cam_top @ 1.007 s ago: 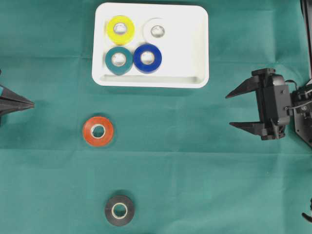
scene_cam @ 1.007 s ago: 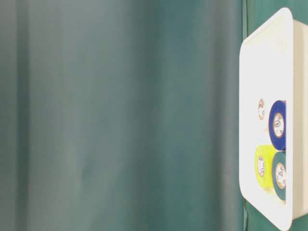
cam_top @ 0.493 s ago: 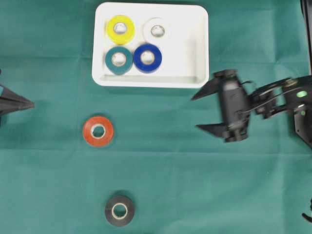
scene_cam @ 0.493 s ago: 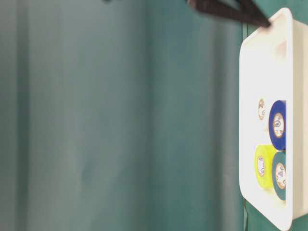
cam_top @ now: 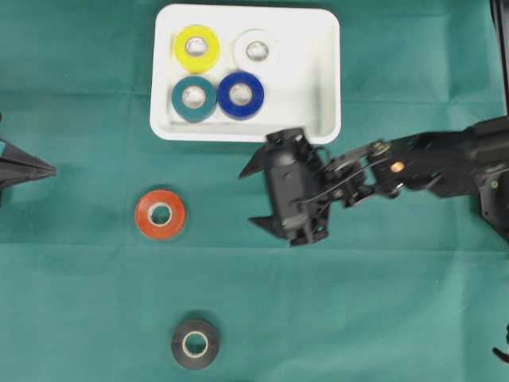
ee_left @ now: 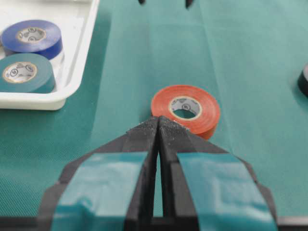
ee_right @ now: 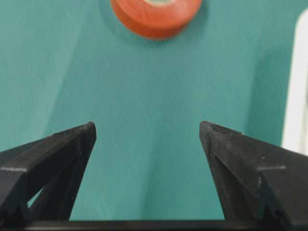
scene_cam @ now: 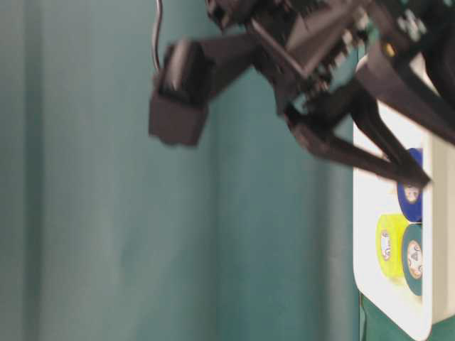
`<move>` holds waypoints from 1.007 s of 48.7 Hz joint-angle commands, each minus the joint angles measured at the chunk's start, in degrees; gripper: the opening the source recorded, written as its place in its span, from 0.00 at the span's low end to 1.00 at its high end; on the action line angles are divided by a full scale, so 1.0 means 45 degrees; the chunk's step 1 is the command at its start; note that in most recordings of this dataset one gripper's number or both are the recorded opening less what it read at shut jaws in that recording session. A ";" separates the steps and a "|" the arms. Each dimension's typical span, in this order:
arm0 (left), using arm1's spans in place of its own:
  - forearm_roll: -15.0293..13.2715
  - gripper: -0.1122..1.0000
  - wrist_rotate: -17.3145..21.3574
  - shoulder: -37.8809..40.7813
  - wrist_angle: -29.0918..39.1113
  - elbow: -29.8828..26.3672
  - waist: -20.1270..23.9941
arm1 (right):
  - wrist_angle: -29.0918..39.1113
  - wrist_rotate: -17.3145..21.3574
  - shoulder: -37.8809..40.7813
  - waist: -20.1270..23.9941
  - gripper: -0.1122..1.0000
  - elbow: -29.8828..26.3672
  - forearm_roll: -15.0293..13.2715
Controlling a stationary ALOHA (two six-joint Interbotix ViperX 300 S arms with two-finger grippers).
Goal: Put the tape into the white case with the right arm.
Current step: 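Move the right gripper down into the orange-red tape roll's core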
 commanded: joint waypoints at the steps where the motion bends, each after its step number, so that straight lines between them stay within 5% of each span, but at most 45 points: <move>1: -0.0020 0.11 0.0020 0.0156 -0.0059 -0.0215 0.0020 | -0.0039 0.0020 0.0215 0.0176 0.65 -0.0840 -0.0039; 49: -0.0020 0.11 0.0000 0.0176 -0.0059 -0.0215 0.0039 | 0.0566 0.0137 0.3984 0.0820 0.66 -0.5918 -0.0039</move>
